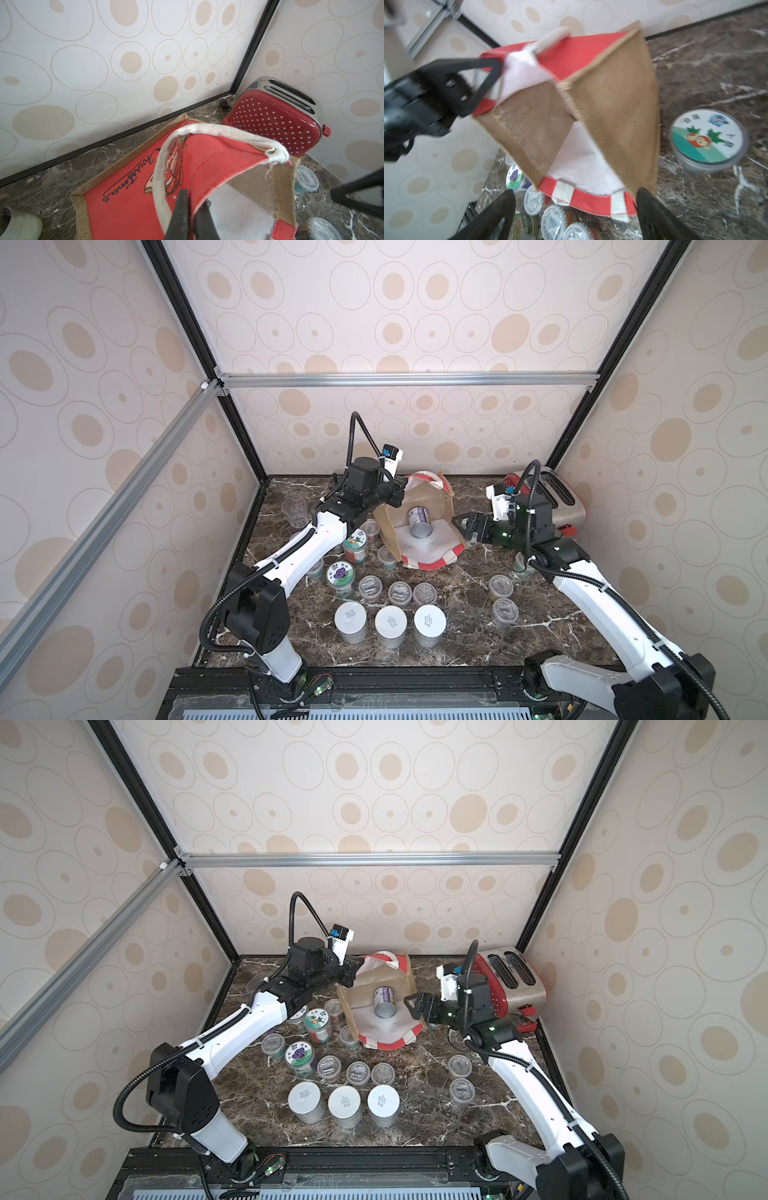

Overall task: Take out the seed jars from the canvas bag
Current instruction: Adjust the seed jar at the center of the board, then pick up the seed jar from the canvas bag.

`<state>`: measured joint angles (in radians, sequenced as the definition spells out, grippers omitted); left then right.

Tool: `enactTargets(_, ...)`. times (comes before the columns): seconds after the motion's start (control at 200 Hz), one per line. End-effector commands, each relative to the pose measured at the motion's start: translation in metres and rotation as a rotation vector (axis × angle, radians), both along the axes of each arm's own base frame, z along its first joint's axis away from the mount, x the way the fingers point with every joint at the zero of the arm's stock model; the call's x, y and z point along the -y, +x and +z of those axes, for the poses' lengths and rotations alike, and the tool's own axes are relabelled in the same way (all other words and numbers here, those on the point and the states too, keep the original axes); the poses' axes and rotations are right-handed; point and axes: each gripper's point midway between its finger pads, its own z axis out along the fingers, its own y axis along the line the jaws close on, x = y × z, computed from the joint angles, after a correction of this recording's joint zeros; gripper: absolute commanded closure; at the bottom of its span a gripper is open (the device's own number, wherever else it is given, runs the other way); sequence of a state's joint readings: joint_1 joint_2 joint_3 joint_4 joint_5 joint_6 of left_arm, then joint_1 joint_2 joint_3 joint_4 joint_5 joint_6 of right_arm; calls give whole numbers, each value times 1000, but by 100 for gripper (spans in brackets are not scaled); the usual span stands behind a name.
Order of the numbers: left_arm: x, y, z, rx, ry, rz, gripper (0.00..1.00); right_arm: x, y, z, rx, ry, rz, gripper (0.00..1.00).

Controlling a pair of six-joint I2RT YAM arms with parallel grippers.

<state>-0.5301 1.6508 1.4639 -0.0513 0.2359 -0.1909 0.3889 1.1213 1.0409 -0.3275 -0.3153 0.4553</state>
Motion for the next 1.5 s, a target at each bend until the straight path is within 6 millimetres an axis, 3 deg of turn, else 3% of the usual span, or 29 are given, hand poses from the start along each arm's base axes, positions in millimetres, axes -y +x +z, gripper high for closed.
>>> enactTargets(0.0, 2, 4, 23, 21, -27, 42, 100, -11, -8, -18, 4, -167, 10, 11)
enactTargets(0.135, 5, 2, 21, -4, -43, 46, 100, -40, 0, -42, -13, -283, 53, 17)
enactTargets(0.34, 8, 3, 18, -59, -61, 49, 100, -48, 39, -102, -66, -458, 9, 18)
enactTargets(0.535, 14, 2, 13, -94, -72, 28, 100, -48, 81, -128, -45, -589, -60, 13)
enactTargets(0.71, 21, -2, 11, -110, -85, -17, 100, -60, 108, -140, -22, -610, -63, 0)
enactTargets(0.9, 27, -7, 13, -117, -102, -64, 100, -61, 132, -159, -27, -599, -82, 0)
enactTargets(1.125, 37, -13, 16, -126, -130, -127, 100, -65, 150, -184, -68, -570, -61, 0)
enactTargets(1.33, 41, -13, 20, -129, -145, -143, 100, -71, 154, -211, -137, -546, -36, 3)
enactTargets(1.495, 40, -11, 21, -131, -142, -134, 100, -68, 153, -211, -143, -535, -41, 11)
